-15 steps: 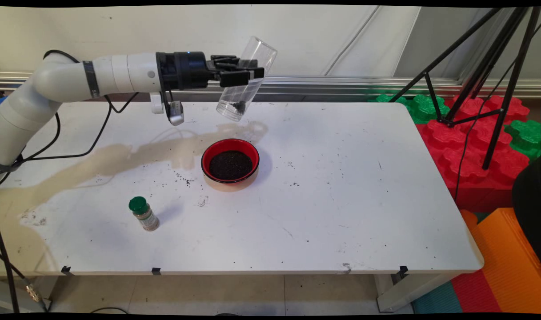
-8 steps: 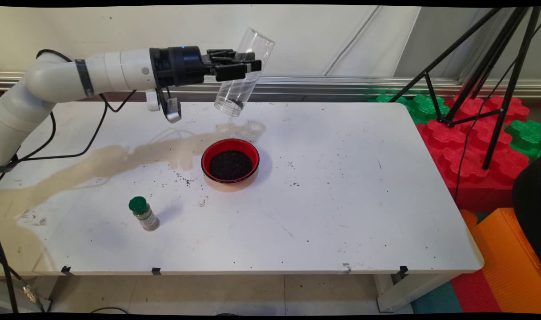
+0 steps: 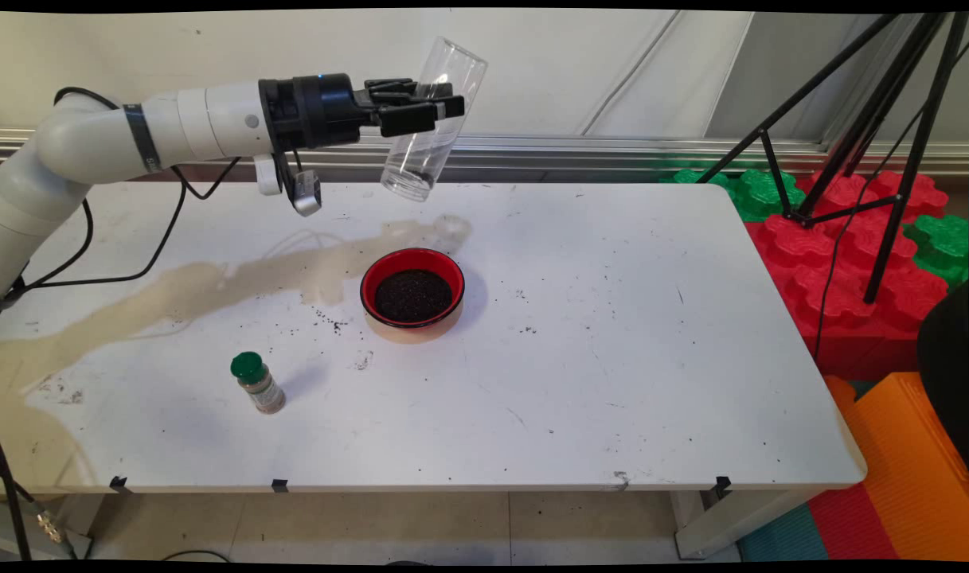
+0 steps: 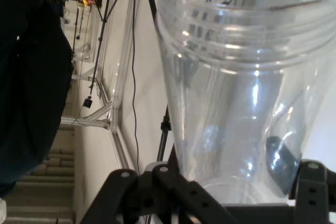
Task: Pour the black seasoning powder in the red bowl
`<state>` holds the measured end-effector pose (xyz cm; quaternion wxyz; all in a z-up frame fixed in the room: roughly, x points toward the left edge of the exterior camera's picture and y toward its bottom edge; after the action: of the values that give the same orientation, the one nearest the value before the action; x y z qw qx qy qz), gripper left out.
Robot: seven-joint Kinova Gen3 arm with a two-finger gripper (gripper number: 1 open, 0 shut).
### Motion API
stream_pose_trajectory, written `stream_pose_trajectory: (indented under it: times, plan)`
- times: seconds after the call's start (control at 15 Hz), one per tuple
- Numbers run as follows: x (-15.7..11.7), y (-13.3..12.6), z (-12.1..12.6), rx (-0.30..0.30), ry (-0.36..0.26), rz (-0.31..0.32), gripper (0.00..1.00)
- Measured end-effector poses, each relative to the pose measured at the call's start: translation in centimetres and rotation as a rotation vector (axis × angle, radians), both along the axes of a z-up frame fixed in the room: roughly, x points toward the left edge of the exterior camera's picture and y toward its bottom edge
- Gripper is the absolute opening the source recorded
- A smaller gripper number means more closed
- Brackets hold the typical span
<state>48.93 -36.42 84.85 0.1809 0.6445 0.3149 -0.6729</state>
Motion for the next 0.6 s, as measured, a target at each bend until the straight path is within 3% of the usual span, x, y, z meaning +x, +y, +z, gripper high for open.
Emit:
stream_pose_trajectory:
  times: [0.6]
  plan:
    - [0.17,0.55,0.62,-0.022,0.02,0.01,0.0]
